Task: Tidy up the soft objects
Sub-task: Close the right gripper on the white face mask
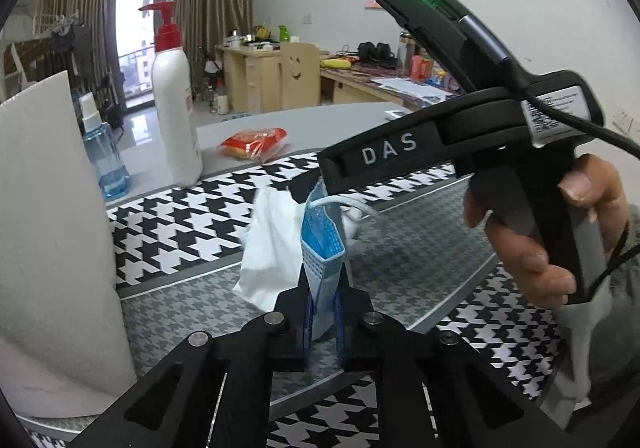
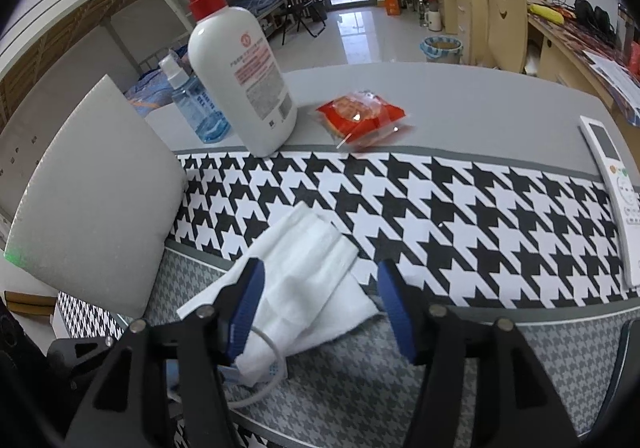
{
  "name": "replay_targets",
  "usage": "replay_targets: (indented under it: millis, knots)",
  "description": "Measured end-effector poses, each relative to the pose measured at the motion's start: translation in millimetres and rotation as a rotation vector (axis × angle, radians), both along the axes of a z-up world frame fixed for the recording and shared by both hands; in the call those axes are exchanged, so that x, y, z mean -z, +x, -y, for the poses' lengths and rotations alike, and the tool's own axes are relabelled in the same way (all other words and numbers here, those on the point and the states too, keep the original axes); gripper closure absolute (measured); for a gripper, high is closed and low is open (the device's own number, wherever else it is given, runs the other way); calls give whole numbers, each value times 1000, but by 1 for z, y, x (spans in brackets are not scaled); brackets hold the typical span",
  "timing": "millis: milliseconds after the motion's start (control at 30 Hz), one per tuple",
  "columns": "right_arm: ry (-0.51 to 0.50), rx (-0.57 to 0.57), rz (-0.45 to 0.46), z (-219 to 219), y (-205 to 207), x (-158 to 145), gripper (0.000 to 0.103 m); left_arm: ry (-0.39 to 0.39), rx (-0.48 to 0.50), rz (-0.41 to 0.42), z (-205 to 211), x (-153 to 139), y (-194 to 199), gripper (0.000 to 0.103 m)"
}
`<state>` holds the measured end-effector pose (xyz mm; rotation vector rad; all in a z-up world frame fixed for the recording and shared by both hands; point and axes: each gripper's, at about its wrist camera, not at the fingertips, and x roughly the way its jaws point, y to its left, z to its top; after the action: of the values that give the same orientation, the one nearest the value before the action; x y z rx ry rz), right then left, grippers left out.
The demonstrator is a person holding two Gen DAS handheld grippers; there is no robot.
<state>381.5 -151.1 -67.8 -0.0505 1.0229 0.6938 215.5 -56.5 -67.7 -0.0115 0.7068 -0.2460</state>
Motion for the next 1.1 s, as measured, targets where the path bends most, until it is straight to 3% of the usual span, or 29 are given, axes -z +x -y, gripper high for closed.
replay_targets:
  millis: [200,533,567,633,700,733,833,1100]
  knots:
    - [-35,-11,-9,-5,0,8,39,-42,56,16,0,-4,-12,99]
    - [-47,-51,-101,-16,-1,26,40,-21,69,11,3,-1,-16,99]
    - [-46,-51,-99,-16,-2,26,44,-21,67,9,3,-1,-16,99]
    - [-44,-60,-129,-18,-3,28,73,-14,63,4,3,0,-15,99]
    - [-65,-54,-110,-20,-5,28,83,-9,60,-1,4,1,-14,99]
    - [-76,-51,-107,-21,-6,29,93,-9,59,0,4,1,-13,99]
    - [-52,-35,-125,-17,-3,31,101,-3,49,0,3,1,-12,99]
    - [8,31,-73,3,0,9,101,2,41,9,3,-1,-17,99]
